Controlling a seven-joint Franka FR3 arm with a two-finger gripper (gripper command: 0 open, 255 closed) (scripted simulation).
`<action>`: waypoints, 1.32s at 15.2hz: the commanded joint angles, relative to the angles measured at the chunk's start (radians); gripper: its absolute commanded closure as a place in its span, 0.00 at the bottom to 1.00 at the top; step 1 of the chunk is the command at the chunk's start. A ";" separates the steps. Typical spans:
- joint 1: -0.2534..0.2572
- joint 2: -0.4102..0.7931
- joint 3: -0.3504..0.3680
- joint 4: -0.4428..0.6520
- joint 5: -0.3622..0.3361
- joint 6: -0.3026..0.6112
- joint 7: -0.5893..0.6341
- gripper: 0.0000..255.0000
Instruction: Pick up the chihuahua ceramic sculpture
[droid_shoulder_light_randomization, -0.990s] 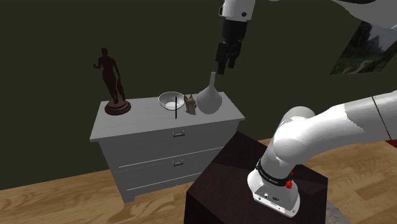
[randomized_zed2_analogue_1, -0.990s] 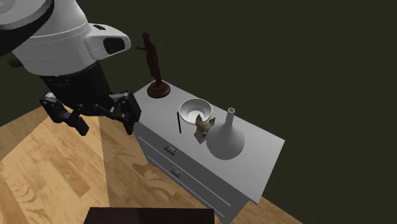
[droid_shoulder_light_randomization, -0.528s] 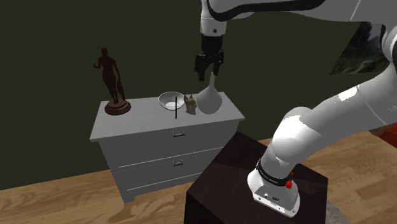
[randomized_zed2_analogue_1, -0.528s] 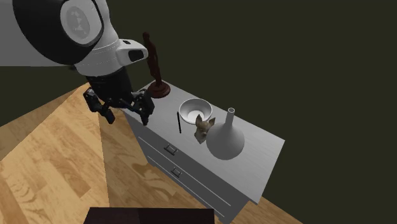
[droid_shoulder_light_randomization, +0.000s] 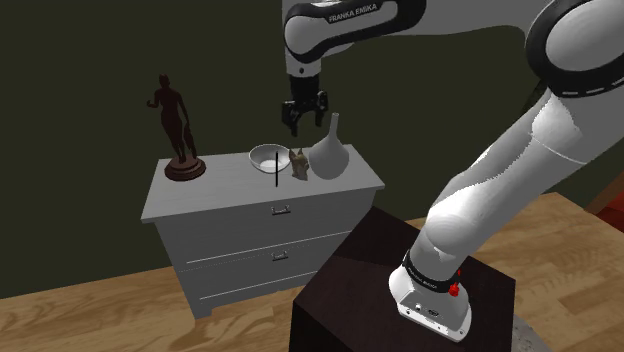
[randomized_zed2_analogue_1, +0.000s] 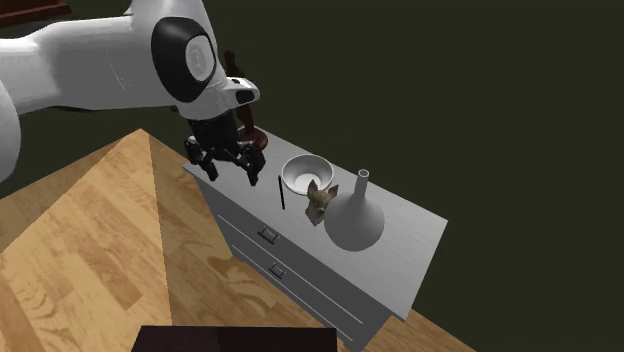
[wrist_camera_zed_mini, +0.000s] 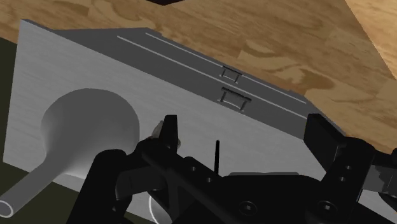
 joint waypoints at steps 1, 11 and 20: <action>-0.010 0.072 0.005 0.032 -0.019 0.027 0.045 0.00; -0.043 0.454 -0.022 0.284 -0.119 0.087 0.233 0.00; -0.062 0.803 -0.087 0.613 -0.164 0.048 0.349 0.00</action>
